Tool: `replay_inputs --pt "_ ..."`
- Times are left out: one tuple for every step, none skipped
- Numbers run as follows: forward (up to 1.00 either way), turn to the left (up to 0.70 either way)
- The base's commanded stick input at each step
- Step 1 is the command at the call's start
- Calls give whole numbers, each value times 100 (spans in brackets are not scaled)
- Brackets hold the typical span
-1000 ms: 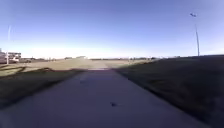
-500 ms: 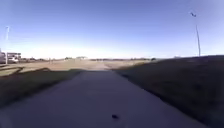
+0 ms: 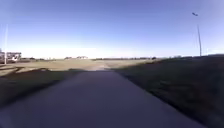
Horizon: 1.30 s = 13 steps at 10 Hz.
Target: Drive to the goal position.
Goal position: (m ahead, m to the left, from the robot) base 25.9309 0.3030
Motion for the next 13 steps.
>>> replay_inputs --pt "70 0" --pt "70 0" --pt "70 0" --pt "70 0" --pt "70 0" --pt "70 0" --pt "70 0" --pt "70 0" --pt "70 0" --pt "70 0" --pt "70 0" --pt "70 0" --pt "70 0"
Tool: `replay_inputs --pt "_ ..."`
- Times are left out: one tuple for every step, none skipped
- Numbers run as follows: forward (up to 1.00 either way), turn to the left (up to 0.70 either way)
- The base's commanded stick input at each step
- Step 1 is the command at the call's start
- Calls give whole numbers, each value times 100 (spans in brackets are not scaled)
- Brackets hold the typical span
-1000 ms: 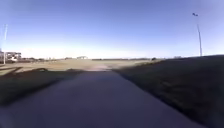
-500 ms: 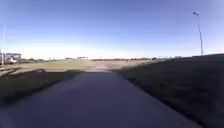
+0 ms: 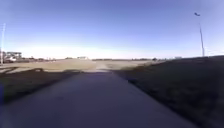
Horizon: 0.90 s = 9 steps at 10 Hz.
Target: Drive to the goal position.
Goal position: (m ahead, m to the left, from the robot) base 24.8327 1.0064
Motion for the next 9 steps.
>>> replay_inputs --pt "70 0" --pt "70 0" --pt "70 0" --pt "70 0" --pt "70 0" --pt "70 0" --pt "70 0" --pt "70 0" --pt "70 0"
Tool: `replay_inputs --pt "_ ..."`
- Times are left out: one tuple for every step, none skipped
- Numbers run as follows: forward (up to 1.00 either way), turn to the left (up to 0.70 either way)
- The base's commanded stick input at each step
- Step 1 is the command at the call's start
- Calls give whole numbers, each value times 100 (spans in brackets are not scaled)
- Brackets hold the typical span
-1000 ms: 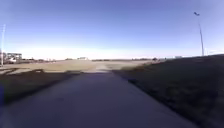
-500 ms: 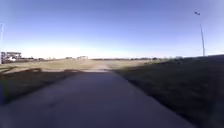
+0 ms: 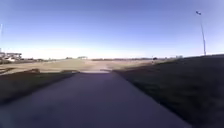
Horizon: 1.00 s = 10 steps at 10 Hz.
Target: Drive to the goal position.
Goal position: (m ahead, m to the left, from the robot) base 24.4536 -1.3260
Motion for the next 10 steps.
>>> replay_inputs --pt "70 0" --pt "70 0" --pt "70 0" --pt "70 0" --pt "70 0" --pt "70 0" --pt "70 0" --pt "70 0" --pt "70 0" --pt "70 0"
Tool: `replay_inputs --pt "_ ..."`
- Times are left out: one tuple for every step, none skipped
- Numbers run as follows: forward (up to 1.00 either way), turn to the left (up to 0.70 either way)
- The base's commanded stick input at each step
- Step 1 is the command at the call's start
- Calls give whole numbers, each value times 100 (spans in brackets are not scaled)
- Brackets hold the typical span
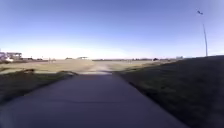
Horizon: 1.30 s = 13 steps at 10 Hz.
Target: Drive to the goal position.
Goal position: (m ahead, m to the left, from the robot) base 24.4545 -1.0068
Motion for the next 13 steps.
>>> replay_inputs --pt "70 0" --pt "70 0" --pt "70 0" --pt "70 0" --pt "70 0" --pt "70 0" --pt "70 0" --pt "70 0" --pt "70 0" --pt "70 0" --pt "70 0" --pt "70 0" --pt "70 0"
